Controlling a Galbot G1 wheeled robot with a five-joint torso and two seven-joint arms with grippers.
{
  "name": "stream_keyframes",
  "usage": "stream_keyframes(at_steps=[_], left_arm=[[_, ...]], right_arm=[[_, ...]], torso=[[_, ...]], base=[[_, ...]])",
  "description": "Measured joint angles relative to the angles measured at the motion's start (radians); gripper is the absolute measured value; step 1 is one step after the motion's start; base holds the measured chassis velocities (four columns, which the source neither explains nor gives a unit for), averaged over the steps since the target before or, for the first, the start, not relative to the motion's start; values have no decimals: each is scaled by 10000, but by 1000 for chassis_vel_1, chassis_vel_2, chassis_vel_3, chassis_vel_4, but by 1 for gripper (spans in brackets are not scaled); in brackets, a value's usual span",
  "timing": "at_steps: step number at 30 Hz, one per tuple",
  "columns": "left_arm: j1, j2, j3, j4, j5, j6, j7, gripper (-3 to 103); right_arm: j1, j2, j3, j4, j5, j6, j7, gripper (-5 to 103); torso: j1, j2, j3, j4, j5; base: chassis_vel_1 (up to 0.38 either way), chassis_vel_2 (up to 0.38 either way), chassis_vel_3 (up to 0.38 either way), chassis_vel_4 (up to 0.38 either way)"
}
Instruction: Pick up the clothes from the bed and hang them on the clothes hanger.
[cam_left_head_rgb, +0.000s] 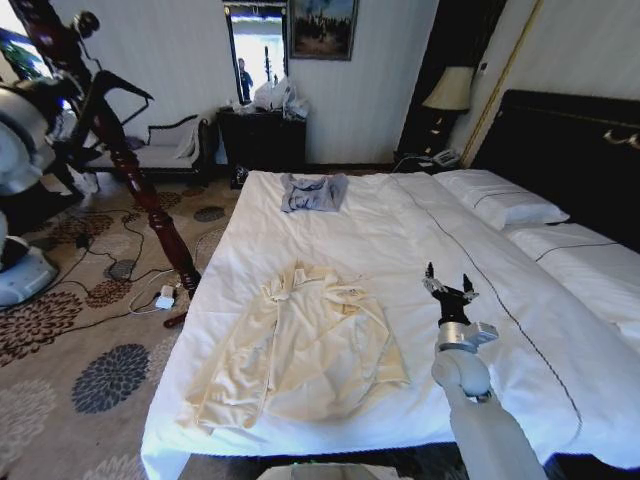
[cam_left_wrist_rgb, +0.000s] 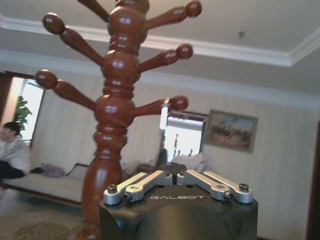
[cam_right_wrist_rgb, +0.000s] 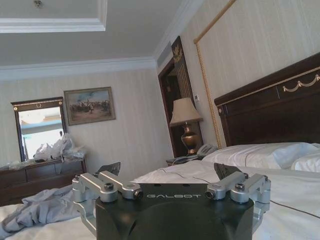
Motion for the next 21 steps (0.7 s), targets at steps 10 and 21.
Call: stream_keyframes(at_steps=[10,21], left_arm=[[-1062,-125,808,476,51,1074,-301,32],[-1950,-559,1575,914,-214,1978,-1261,70]], right_arm=[[98,232,-155,-229,-112,58,2,100],[23,106,-36,-333,-126,145,107,100]], torso=[[1,0,1,2,-2],[1,0,1,1,-1]], base=[[0,0,0,0],[0,0,0,0]])
